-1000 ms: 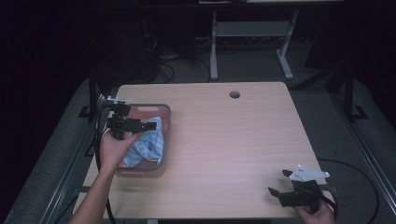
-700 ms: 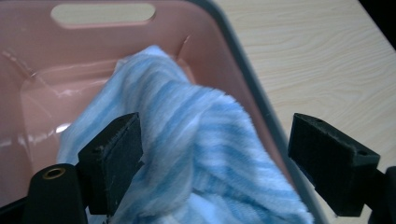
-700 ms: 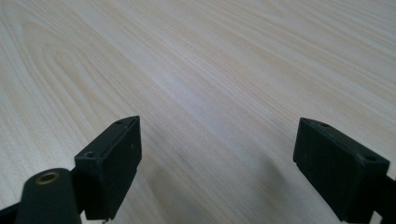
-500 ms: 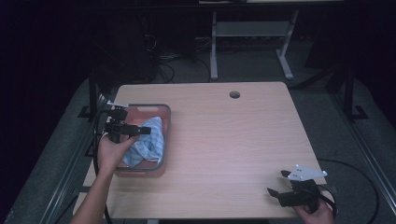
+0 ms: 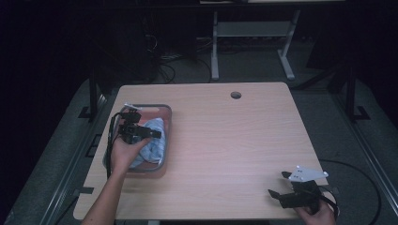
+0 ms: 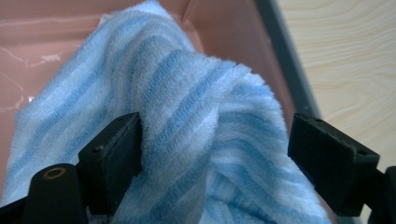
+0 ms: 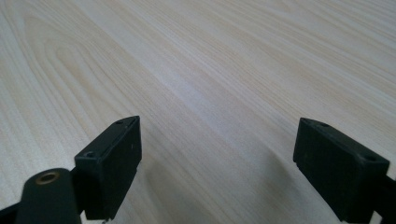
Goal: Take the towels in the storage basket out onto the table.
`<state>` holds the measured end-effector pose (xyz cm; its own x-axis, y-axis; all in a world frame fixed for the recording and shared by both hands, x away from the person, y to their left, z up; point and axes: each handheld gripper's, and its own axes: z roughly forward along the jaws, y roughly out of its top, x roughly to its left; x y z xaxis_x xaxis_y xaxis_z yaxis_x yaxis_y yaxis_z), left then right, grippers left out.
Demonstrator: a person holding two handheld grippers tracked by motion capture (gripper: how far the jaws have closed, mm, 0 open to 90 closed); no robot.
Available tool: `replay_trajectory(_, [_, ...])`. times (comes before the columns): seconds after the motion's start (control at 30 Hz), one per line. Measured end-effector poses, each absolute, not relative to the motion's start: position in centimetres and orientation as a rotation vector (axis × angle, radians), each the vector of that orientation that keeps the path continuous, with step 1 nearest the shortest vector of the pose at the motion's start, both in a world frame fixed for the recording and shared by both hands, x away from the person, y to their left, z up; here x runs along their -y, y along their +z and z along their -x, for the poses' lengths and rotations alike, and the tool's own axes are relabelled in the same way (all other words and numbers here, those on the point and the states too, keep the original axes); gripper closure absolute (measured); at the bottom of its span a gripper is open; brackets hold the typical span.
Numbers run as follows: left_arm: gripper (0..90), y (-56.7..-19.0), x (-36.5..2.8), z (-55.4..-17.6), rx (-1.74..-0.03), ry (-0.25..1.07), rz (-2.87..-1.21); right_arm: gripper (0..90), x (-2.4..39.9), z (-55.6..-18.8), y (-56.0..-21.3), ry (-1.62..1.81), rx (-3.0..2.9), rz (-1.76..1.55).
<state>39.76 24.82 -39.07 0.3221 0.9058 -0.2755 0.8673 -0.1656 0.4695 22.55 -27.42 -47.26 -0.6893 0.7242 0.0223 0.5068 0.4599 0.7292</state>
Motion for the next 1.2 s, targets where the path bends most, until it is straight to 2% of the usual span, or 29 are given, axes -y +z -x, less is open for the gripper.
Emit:
replay_trajectory(0.5, [29.7,-41.7,-23.5,-41.0,-1.679,0.189,-2.265,14.8,27.3,-22.5,-47.3,1.064,-2.424,-1.038])
replay_trajectory(0.77, [51.0,-41.9,-24.4,-41.0,-1.666,0.215,-2.322,14.8,27.1,-22.5,-47.3,1.06,-2.43,-1.033])
replay_trajectory(0.9, [58.4,-41.9,-24.7,-41.0,-1.658,0.208,-2.326,14.8,27.2,-22.4,-47.2,1.067,-2.424,-1.037])
replay_trajectory(1.03, [64.1,-41.8,-24.9,-40.9,-1.651,0.195,-2.325,14.8,27.3,-22.4,-47.2,1.07,-2.424,-1.04])
replay_trajectory(1.2, [66.9,-41.7,-25.7,-40.7,-1.653,0.143,-2.273,14.8,27.4,-22.4,-47.2,1.076,-2.419,-1.043])
